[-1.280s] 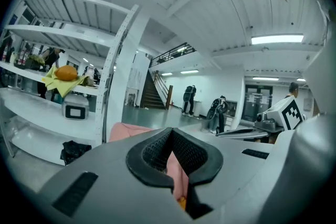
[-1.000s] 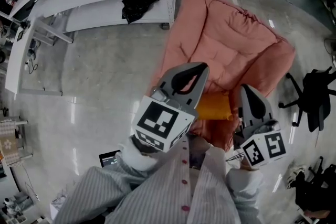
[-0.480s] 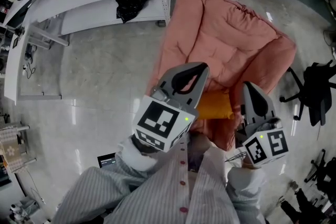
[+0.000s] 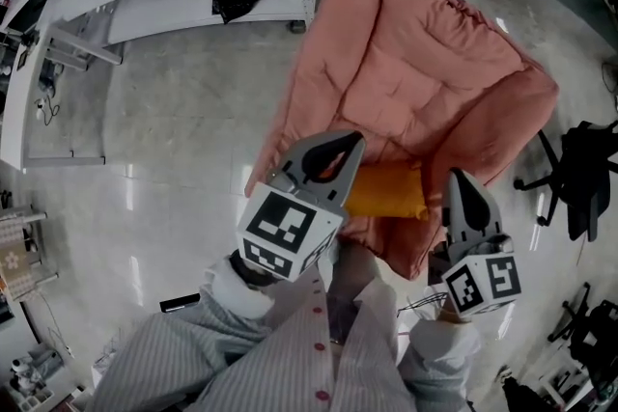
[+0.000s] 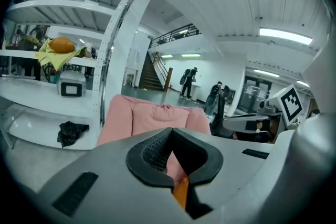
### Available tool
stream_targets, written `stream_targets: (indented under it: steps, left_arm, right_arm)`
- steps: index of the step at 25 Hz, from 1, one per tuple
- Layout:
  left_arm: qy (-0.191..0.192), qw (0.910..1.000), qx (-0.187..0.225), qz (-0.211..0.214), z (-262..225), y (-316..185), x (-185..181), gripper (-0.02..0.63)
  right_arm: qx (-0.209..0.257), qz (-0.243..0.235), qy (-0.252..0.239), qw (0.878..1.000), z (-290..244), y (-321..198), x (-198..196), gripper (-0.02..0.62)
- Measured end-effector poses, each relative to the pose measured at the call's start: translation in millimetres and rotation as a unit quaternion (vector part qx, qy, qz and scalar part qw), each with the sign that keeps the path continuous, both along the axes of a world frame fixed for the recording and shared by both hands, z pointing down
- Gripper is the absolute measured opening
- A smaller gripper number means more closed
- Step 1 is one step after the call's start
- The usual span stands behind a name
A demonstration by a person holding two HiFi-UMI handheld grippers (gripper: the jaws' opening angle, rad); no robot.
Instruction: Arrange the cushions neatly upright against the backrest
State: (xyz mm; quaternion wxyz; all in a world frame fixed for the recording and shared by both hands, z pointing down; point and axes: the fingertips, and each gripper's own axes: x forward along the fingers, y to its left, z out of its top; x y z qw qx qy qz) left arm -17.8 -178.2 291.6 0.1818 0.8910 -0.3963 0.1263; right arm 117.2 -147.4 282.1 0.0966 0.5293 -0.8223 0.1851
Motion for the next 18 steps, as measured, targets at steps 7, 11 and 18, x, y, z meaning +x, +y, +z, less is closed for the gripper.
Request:
stream_targets:
  steps: [7,11,18]
  left_arm:
    - [-0.021,0.9985,-0.046,-0.019,67,0,-14,0.011]
    - [-0.021,0.9970,-0.069,-0.029,105,-4,-19,0.011]
    - [0.003,0.9942,-0.099,-0.043,159,-7,-18,0.011]
  right_arm:
    - [-0.046,-0.003,0.012,0.999,60,3,13,0.014]
    - [-0.073,-0.008,0.017,0.997,101,-2,17,0.014]
    - [-0.115,-0.015,0.049,0.992,163,-17,24,0.015]
